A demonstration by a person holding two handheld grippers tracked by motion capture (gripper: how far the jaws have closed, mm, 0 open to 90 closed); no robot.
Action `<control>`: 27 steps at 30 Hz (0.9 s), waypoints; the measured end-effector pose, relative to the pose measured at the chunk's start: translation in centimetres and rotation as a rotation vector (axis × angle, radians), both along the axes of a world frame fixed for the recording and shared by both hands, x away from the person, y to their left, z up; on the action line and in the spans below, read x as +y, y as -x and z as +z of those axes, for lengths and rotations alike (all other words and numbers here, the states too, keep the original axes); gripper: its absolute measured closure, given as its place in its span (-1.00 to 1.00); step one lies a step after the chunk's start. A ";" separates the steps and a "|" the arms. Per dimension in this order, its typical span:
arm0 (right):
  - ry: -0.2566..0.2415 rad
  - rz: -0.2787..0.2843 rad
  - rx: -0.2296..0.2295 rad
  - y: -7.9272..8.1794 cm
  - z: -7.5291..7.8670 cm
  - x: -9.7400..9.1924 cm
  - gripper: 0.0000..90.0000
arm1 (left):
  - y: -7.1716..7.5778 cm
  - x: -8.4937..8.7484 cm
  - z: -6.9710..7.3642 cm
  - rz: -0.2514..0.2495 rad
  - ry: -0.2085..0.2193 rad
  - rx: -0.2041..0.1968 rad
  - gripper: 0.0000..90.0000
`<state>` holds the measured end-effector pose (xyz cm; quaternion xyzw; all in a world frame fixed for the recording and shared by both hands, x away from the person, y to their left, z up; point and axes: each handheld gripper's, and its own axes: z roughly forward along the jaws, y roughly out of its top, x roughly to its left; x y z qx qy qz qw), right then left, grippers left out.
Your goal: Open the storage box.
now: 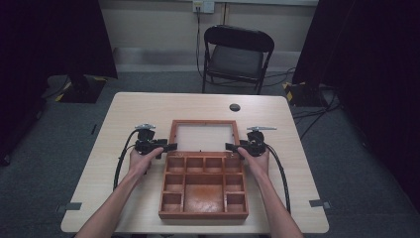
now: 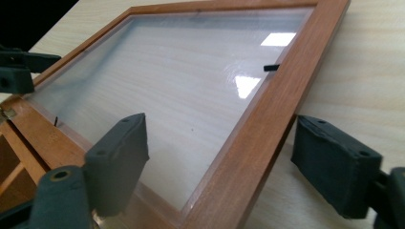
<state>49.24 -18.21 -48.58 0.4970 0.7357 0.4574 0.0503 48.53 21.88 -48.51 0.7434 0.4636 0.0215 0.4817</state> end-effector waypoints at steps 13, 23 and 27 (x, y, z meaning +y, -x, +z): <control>0.017 0.005 -0.067 1.6 2.0 -1.3 -0.59 | 1.7 1.6 1.8 0.020 -0.080 -0.066 -0.41; 0.047 0.004 -0.086 4.3 3.4 -4.3 -0.64 | 4.1 3.7 2.4 0.020 -0.130 -0.096 -0.46; 0.062 0.002 -0.082 6.0 3.3 -5.7 -0.64 | 5.1 5.0 2.3 0.038 -0.165 -0.082 -0.47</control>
